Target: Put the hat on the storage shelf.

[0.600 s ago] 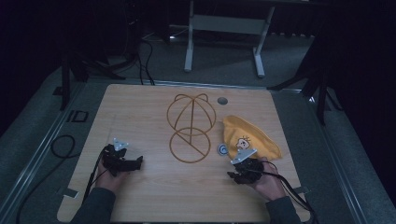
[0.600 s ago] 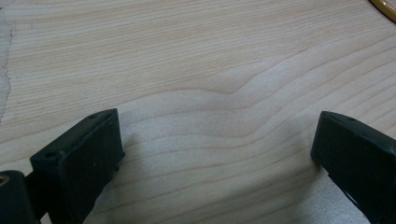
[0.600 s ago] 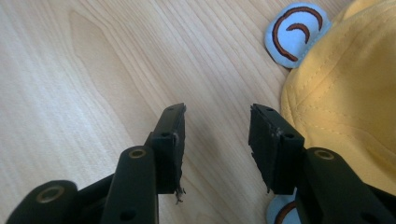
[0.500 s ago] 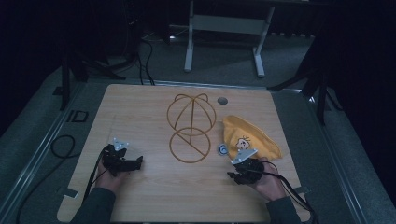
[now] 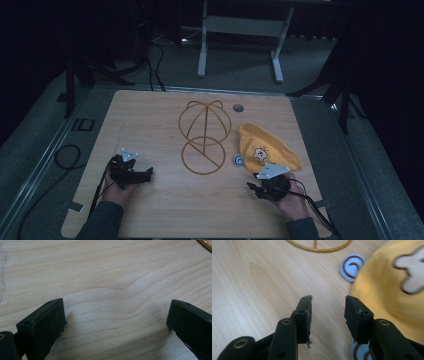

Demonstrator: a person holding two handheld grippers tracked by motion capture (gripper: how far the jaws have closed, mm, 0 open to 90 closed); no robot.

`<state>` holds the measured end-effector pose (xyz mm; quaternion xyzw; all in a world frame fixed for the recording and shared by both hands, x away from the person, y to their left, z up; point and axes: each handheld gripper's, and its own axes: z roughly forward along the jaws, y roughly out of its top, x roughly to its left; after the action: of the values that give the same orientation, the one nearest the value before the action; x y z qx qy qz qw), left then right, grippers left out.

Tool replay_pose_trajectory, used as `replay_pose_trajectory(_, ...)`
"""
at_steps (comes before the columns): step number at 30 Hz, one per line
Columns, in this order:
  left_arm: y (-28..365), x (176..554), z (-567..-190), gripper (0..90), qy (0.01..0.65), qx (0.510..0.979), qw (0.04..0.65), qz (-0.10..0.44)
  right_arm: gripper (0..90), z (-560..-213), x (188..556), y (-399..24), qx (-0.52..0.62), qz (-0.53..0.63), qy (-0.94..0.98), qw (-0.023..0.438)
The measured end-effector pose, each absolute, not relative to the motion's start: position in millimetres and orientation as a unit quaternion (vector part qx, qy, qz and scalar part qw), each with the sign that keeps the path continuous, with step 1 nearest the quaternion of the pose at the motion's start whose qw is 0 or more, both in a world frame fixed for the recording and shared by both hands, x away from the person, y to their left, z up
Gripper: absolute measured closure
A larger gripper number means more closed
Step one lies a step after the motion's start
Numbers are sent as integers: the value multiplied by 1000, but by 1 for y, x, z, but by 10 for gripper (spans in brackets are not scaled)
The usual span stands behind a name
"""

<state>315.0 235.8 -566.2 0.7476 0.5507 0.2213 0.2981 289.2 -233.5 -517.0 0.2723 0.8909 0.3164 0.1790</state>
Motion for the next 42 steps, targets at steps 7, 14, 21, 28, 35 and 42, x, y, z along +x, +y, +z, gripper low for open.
replay_pose_trajectory(7,236,315,-566,23,551,747,298,221,566,-519,284,-254,293,313,882,194)
replay_pose_trajectory(14,236,315,-566,22,551,747,298,221,539,-524,282,-267,306,297,882,203)
replay_pose_trajectory(21,236,315,-566,22,551,747,298,221,525,-531,294,-275,315,276,885,203)
replay_pose_trajectory(28,236,315,-566,22,551,747,298,221,515,-541,306,-278,326,261,890,182)
replay_pose_trajectory(35,236,315,-566,22,551,747,298,222,653,-539,315,-281,339,246,893,166)
replay_pose_trajectory(42,236,315,-566,22,551,746,299,222,814,-531,318,-271,310,200,910,188)
